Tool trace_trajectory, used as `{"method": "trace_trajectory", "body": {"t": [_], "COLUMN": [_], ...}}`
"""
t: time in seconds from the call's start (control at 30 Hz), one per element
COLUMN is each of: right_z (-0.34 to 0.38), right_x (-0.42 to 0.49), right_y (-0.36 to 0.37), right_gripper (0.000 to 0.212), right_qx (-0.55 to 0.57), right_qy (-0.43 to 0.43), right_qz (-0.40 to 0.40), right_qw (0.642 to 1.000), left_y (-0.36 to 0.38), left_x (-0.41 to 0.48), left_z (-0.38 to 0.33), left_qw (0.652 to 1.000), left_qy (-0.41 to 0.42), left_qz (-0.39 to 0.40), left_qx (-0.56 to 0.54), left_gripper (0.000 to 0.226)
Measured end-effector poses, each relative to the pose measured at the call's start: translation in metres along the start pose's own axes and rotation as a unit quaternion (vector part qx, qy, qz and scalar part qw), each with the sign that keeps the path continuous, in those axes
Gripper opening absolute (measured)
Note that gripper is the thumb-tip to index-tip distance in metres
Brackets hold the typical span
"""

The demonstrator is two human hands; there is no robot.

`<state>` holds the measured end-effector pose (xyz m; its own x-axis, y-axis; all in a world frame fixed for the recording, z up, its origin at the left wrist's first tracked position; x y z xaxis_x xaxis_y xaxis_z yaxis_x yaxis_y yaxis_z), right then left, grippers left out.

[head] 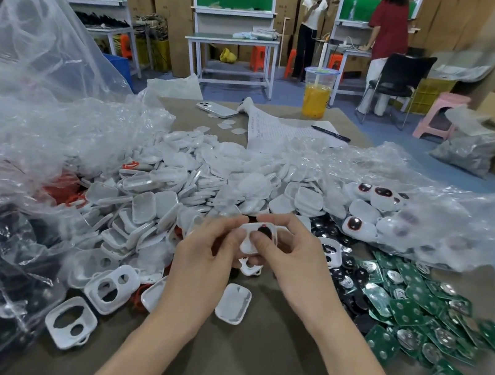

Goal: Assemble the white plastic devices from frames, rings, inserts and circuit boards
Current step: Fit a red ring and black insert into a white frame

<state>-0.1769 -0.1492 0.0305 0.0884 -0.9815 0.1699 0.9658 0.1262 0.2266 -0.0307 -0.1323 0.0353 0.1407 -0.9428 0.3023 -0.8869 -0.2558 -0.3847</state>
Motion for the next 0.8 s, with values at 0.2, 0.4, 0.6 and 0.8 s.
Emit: {"method": "trace_trajectory", "body": {"t": [0.2, 0.4, 0.6, 0.8], "right_z": [0.004, 0.004, -0.002, -0.008], "right_x": [0.007, 0.010, 0.011, 0.007], "right_y": [-0.021, -0.031, -0.026, -0.014], "right_gripper": [0.018, 0.017, 0.017, 0.022], "right_qx": [0.057, 0.122, 0.111, 0.086], "right_qy": [-0.030, -0.036, 0.009, 0.066], "right_qz": [-0.121, -0.171, -0.126, -0.040], "right_qw": [0.991, 0.977, 0.986, 0.993], "left_y": [-0.002, 0.008, -0.003, -0.009], "left_x": [-0.007, -0.024, -0.009, -0.007], "left_z": [-0.008, -0.010, -0.002, -0.003], "left_qw": [0.991, 0.882, 0.867, 0.910], "left_qy": [0.072, 0.261, 0.246, 0.209], "left_qz": [0.030, 0.178, 0.107, 0.046], "left_qx": [0.108, 0.350, 0.421, 0.355], "left_gripper": [0.008, 0.026, 0.015, 0.023]}}
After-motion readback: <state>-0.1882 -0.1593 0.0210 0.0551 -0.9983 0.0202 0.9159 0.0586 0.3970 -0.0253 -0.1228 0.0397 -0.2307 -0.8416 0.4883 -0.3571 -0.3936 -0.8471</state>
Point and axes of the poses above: each hand's wrist, its own x-axis towards the middle knuckle, its own y-axis out of the palm, z = x × y, the point moved 4 cm from there along x, towards the middle knuckle, and after that the axes turned 10 degrees about x, right-handed, at the moved point
